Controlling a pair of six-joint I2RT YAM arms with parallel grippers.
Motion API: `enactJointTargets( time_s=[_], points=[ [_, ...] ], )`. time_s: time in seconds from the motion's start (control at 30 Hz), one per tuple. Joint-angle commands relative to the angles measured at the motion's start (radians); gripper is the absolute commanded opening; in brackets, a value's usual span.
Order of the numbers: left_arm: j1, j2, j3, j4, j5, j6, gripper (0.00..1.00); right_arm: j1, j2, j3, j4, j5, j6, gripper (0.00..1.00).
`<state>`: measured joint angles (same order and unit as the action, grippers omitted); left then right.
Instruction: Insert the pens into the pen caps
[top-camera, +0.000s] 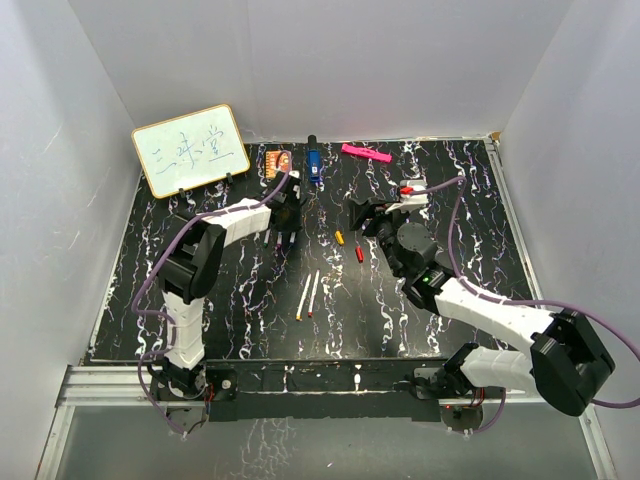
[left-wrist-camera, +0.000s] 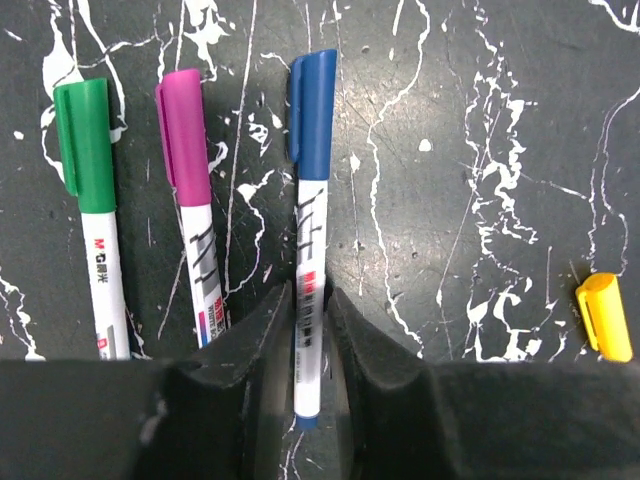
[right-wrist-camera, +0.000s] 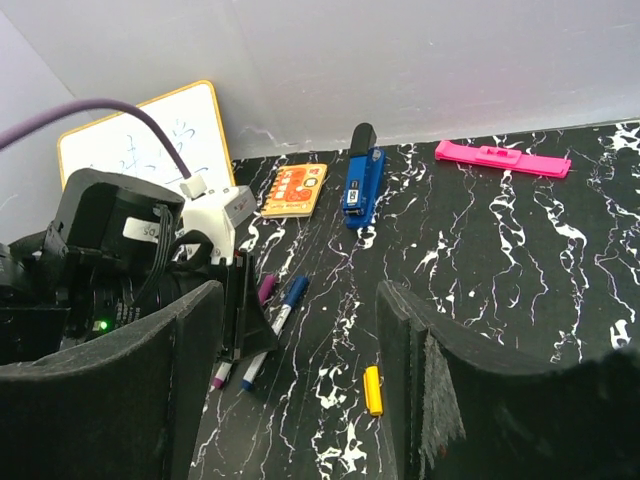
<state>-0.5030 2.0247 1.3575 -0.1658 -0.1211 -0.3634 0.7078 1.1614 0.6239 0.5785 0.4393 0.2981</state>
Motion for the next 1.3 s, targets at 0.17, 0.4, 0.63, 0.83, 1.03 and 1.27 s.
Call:
enactJointTargets(
  time_s=[0.17,0.4,0.63,0.83,1.03,1.27],
  points=[
    [0.012,0.007,0.042,-0.047,-0.011,-0.017,0.32,0.005,0.013,0.016,0.027,-0.006,0.004,0.61],
    [0.012,-0.064,0.078,-0.049,0.01,0.007,0.33,0.005,0.017,0.018,0.027,0.019,0.0,0.64],
    [0.012,-0.226,0.031,-0.031,0.114,0.02,0.35,0.004,0.041,0.035,0.017,0.12,0.015,0.68],
    [0.012,-0.351,-0.099,-0.058,0.267,0.012,0.35,-0.008,0.102,0.073,-0.062,0.189,0.054,0.62],
    [-0.001,-0.513,-0.285,-0.093,0.292,-0.004,0.39,-0.016,0.161,0.125,-0.151,0.217,0.081,0.6],
    [-0.116,-0.573,-0.332,-0.234,0.224,0.0,0.31,-0.021,0.174,0.127,-0.165,0.198,0.101,0.6]
  ],
)
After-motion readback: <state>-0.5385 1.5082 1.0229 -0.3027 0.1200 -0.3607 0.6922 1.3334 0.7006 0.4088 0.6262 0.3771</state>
